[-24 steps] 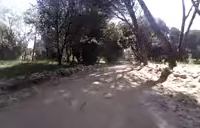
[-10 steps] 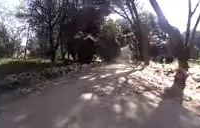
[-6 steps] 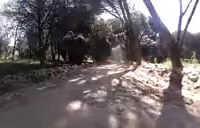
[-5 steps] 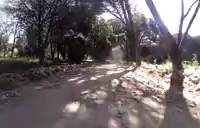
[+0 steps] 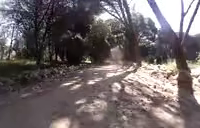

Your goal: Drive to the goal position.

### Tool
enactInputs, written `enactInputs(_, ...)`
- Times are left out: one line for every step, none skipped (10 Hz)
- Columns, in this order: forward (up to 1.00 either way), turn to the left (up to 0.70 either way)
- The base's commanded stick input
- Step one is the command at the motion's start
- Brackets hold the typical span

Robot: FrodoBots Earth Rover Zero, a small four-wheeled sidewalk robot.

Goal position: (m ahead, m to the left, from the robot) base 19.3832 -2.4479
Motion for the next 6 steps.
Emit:
enactInputs(0.85,0.00)
enactInputs(0.85,0.00)
enactInputs(0.85,0.00)
enactInputs(0.85,0.00)
enactInputs(0.85,0.00)
enactInputs(0.85,0.00)
